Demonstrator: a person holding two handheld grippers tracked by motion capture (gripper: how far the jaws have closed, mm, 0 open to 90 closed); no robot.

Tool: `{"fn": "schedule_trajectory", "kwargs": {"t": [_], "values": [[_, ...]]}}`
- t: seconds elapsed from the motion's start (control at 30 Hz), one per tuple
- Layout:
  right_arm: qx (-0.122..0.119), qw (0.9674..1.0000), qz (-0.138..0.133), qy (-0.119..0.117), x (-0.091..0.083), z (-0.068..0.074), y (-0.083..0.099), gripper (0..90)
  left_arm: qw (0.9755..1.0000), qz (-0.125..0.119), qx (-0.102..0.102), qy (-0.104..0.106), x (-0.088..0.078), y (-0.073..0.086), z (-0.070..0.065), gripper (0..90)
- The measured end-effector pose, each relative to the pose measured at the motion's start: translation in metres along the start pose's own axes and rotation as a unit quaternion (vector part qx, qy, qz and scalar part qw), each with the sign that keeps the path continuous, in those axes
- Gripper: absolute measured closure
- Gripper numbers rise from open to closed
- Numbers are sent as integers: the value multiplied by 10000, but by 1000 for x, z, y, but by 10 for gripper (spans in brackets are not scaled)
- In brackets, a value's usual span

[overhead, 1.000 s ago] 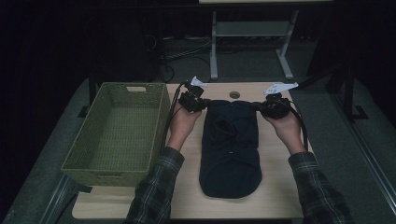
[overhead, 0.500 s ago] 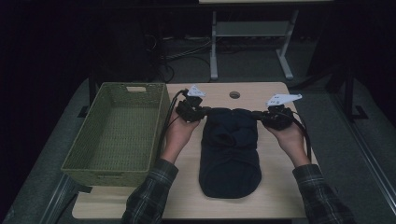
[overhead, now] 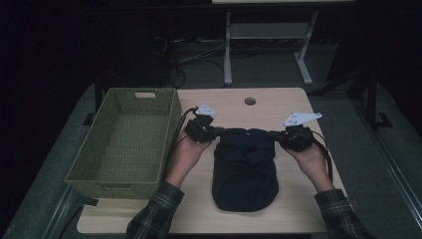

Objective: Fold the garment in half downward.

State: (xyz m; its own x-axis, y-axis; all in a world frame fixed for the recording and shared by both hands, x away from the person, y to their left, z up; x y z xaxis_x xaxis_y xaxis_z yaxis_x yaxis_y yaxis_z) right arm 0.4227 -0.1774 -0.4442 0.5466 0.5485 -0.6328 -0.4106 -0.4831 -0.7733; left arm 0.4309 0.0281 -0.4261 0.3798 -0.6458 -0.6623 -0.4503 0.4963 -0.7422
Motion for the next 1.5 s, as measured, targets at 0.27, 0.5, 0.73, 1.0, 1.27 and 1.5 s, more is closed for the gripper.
{"fn": "schedule_trajectory", "kwargs": {"t": [0.27,0.5,0.73,1.0,1.27,1.5], "values": [[50,9999,32,-104,-3,14,11,857,9999,128,12,51,-1,15,-11,877],[55,9998,3,-180,-9,28,21,855,9996,224,78,142,-4,26,-22,873],[-2,9997,29,-240,-20,44,32,851,9992,248,158,277,-12,37,-40,873],[-28,9994,128,-307,-29,60,46,838,9981,343,113,503,-16,54,-58,864],[24,9987,199,-474,-36,77,61,816,9969,430,57,659,-22,71,-71,847],[76,9979,274,-590,-41,88,73,779,9959,541,27,728,-25,83,-79,829]]}}
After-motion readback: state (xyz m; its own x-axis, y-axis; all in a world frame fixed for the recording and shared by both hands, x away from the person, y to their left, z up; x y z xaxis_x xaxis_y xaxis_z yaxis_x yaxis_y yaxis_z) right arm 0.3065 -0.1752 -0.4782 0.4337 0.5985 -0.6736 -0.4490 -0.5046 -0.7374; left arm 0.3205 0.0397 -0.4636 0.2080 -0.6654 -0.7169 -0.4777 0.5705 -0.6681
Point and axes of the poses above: each handheld gripper's, and its own axes: x roughly forward along the jaws, y roughly out of its underside, z roughly to its left, the point moved 9 cm from there along x, roughly forward along the jaws, and after that the axes turned 2 degrees about z, right-handed, at the moved point
